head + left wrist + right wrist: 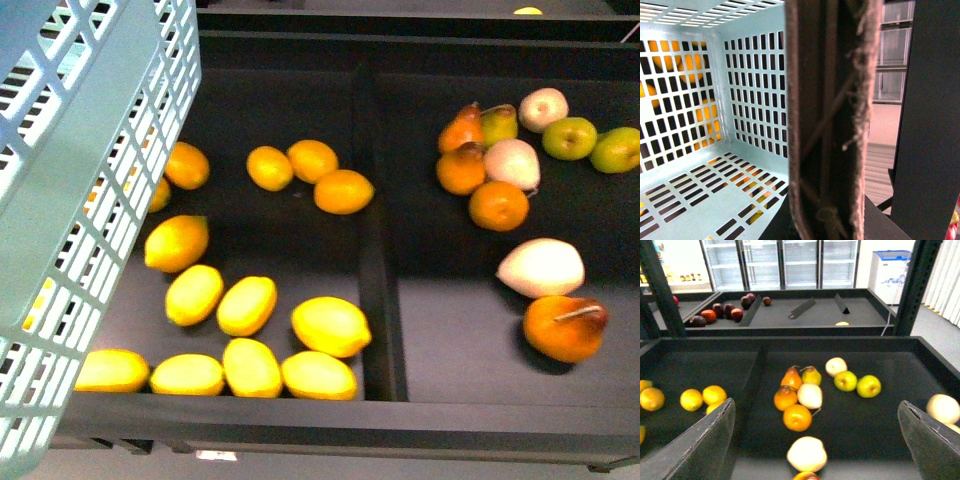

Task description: Pick lemon and mango into basket

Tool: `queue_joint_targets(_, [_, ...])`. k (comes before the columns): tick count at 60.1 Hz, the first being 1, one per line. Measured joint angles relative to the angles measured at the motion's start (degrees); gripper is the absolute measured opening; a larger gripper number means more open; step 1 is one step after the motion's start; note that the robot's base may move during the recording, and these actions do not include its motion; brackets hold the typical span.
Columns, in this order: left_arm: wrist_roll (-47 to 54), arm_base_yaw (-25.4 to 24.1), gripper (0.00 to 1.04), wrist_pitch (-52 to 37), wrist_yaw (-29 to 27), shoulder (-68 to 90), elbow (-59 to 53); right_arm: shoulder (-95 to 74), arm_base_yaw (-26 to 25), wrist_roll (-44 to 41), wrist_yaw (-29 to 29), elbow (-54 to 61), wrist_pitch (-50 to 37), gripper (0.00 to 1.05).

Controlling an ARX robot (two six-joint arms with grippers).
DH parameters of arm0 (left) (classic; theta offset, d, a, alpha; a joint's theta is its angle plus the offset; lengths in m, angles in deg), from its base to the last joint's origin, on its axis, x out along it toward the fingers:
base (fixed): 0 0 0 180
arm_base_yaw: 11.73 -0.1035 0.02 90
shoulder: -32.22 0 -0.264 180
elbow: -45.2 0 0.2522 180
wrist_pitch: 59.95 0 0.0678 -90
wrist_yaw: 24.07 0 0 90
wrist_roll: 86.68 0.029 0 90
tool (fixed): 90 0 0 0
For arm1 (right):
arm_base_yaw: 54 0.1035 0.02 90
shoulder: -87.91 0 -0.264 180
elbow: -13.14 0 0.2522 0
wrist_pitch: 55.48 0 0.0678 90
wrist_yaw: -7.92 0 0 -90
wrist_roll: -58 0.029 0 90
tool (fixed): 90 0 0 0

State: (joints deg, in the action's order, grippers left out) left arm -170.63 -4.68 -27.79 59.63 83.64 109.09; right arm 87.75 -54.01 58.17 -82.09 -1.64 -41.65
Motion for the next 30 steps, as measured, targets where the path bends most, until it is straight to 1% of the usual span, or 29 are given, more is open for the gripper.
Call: queue_joint_targets(30, [0.0,0.0,0.06,0.0,0.2,0.0,0.0,0.0,0.0,0.0,0.1,0.0,0.0,0.96])
